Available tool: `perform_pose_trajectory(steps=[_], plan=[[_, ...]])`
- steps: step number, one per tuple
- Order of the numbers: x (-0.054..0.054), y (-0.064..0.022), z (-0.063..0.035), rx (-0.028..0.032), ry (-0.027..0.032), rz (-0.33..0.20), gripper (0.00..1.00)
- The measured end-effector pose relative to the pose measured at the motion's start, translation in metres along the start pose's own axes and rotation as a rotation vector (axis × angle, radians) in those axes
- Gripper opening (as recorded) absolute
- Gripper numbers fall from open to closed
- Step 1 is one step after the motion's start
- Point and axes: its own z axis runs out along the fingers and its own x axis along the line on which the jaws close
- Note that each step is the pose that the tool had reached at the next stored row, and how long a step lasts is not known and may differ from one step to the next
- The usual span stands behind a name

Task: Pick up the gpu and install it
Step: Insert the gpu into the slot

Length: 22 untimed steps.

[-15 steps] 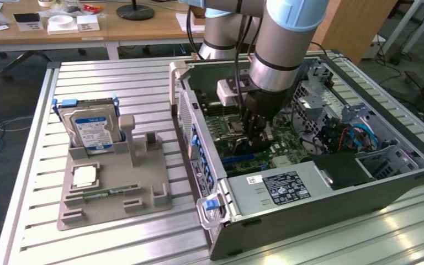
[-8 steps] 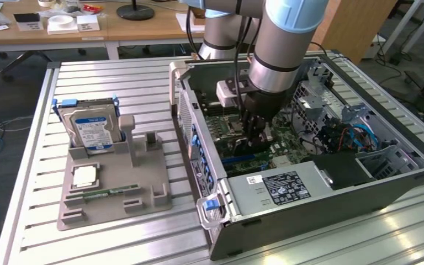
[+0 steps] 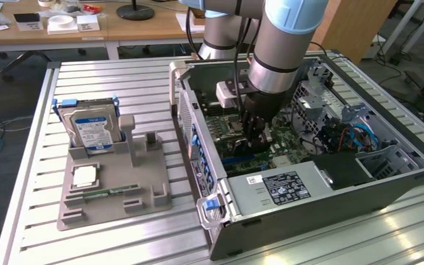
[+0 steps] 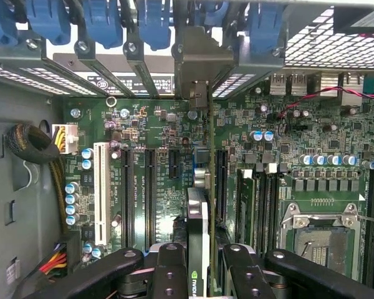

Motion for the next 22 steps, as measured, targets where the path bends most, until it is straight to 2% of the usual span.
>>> perform_pose_trajectory(steps=[22], plan=[[-0.0006, 0.0000, 0.0037, 0.0000, -0.0001, 0.000, 0.27]])
